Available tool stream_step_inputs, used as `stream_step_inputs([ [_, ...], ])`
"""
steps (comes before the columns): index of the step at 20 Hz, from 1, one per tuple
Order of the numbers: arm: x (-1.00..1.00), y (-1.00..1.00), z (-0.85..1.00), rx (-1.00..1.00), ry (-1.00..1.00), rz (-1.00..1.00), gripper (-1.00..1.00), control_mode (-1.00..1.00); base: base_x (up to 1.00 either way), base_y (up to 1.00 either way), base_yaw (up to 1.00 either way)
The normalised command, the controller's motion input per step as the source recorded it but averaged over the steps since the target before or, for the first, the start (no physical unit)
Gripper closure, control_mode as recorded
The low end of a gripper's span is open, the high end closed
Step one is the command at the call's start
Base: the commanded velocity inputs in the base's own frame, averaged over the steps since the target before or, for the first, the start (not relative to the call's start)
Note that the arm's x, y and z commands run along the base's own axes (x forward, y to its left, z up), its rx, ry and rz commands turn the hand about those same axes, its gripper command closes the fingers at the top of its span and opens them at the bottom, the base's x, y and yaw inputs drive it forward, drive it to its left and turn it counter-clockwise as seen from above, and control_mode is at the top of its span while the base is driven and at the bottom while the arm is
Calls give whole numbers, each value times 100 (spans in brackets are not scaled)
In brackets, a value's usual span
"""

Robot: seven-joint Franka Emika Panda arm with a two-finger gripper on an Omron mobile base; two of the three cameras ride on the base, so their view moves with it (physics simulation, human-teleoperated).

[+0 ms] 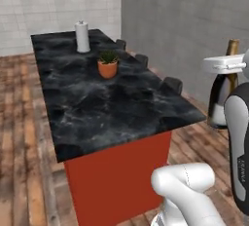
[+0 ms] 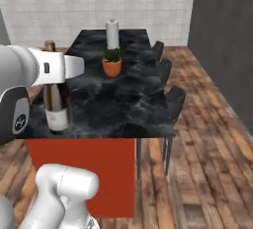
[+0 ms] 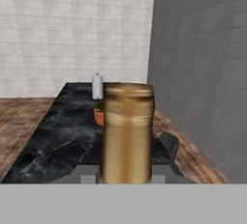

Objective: Get the candle and the wine from the cabinet and move them to the dining counter.

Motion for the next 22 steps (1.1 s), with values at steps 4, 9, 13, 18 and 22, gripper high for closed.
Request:
stream_step_inputs([
  [4, 0, 0, 0, 0, 0, 0, 100, 100, 68, -81, 49],
  [9, 0, 0, 0, 0, 0, 0, 100, 100, 29, -100, 36],
  [13, 0, 0, 0, 0, 0, 0, 100, 100, 0, -100, 7],
  [18, 0, 0, 0, 0, 0, 0, 100, 100, 12, -100, 7],
  [22, 0, 0, 0, 0, 0, 0, 100, 100, 32, -100, 17],
])
